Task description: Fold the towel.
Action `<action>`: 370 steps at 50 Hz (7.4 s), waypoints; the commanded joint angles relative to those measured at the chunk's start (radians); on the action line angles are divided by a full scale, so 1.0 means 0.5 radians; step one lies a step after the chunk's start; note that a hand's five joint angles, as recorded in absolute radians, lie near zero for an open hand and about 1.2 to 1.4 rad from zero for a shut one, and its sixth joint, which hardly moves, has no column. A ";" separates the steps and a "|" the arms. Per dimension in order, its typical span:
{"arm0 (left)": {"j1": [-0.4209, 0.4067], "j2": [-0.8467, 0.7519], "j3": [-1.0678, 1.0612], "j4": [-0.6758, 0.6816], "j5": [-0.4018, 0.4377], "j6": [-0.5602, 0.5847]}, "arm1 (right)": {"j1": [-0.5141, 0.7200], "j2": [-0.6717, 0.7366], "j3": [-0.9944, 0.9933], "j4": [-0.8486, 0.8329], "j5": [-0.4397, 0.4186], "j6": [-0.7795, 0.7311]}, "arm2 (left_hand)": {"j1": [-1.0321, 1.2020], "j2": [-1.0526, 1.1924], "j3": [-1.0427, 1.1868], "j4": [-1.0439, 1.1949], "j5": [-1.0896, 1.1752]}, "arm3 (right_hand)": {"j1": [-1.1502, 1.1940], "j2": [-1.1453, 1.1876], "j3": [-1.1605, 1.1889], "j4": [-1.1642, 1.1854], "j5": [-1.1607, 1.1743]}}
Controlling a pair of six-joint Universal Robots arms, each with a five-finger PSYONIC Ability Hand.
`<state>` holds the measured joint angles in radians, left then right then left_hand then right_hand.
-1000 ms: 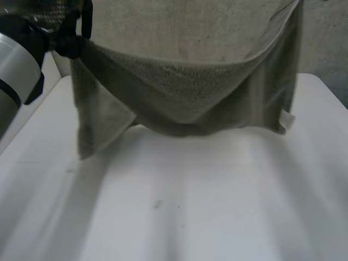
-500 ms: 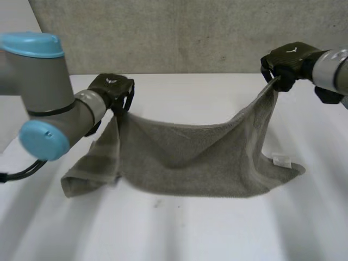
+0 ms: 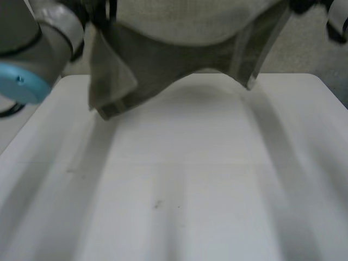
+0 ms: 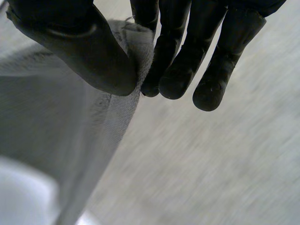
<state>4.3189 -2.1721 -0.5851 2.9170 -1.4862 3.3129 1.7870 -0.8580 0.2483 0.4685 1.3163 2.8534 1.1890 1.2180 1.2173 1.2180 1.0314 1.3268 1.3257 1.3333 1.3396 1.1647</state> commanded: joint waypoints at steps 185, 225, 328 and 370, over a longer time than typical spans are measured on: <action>0.063 0.132 -2.134 0.848 -0.120 0.412 | -0.644 -0.987 2.608 -0.636 -0.424 -0.740 | -1.505 -1.563 -1.561 -1.563 -1.539 | 0.139 0.141 0.126 0.113 0.114; 0.195 0.778 -2.278 0.582 -0.142 0.589 | -0.855 -1.017 2.669 -0.367 -0.457 -1.009 | 0.414 0.357 0.358 0.356 0.381 | 0.139 0.141 0.126 0.113 0.114; 0.109 -0.016 -1.203 0.412 -0.320 0.621 | -0.365 -0.415 1.975 -0.885 -0.055 -0.657 | -2.029 -2.087 -2.086 -2.087 -2.063 | -2.304 -2.302 -2.318 -2.330 -2.329; 0.121 0.540 -2.275 0.919 -0.151 0.302 | -0.711 -0.524 3.059 -1.370 -0.301 -0.936 | -2.027 -2.085 -2.084 -2.085 -2.061 | 0.139 0.141 0.126 0.113 0.114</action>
<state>4.3842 -1.9023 -1.7174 3.3755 -1.5616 3.4627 1.4377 -1.1170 1.7910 -0.1957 1.1532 2.3849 0.1714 0.1652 0.1673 0.1671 0.0248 1.3159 1.3099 1.3338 1.3387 1.1619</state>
